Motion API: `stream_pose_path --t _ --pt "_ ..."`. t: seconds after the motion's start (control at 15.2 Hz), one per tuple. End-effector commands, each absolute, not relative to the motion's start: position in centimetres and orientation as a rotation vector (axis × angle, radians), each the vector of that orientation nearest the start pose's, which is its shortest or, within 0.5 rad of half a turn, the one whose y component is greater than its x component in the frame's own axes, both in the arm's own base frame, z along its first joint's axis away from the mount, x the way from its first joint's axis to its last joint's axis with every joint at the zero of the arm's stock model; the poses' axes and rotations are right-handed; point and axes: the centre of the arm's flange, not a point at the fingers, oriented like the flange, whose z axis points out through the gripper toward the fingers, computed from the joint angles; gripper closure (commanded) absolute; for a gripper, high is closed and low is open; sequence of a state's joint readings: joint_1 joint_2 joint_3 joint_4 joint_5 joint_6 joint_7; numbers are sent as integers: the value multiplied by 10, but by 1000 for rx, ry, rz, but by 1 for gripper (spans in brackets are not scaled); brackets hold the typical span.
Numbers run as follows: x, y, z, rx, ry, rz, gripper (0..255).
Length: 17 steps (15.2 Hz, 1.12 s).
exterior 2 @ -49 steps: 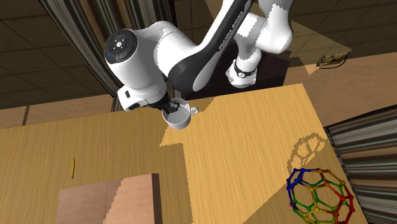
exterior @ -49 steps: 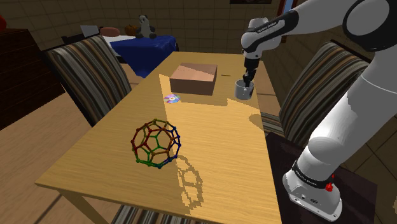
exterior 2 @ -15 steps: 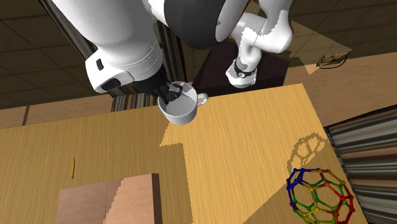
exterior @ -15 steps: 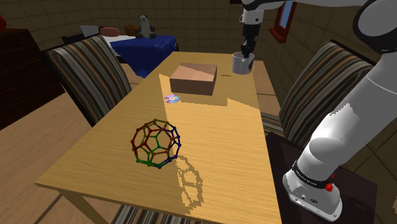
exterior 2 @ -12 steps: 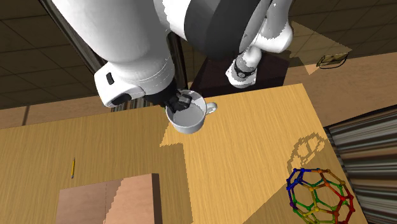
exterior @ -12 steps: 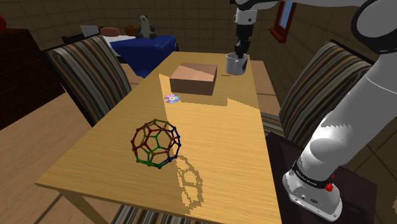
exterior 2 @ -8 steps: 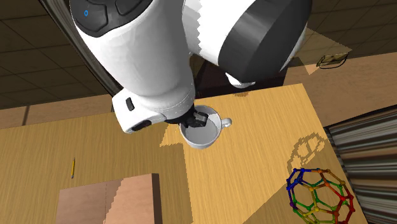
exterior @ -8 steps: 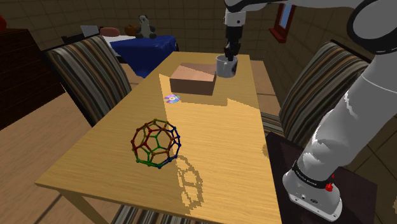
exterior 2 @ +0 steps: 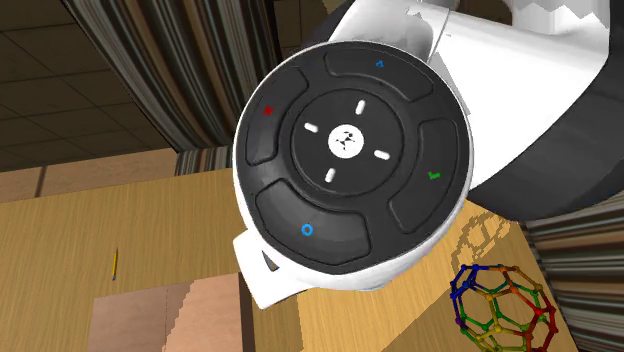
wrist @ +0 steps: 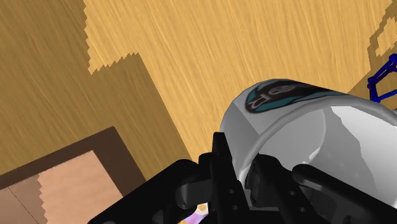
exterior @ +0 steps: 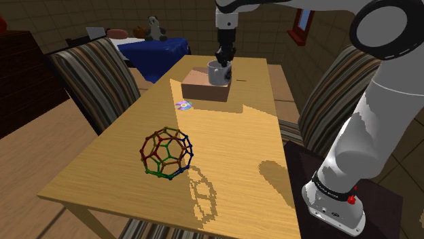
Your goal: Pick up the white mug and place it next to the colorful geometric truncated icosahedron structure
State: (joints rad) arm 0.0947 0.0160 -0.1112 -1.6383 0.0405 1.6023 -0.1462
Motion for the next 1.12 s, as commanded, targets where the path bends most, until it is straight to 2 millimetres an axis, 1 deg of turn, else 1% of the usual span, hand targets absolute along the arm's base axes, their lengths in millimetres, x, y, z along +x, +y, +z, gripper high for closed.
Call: stream_pose_path --t 0.0,0.66,1.06 --pt "567 18 585 -3092 -195 75 255" --pt "622 136 586 -3092 -195 75 255" --pt "622 136 554 -3092 -195 75 255"
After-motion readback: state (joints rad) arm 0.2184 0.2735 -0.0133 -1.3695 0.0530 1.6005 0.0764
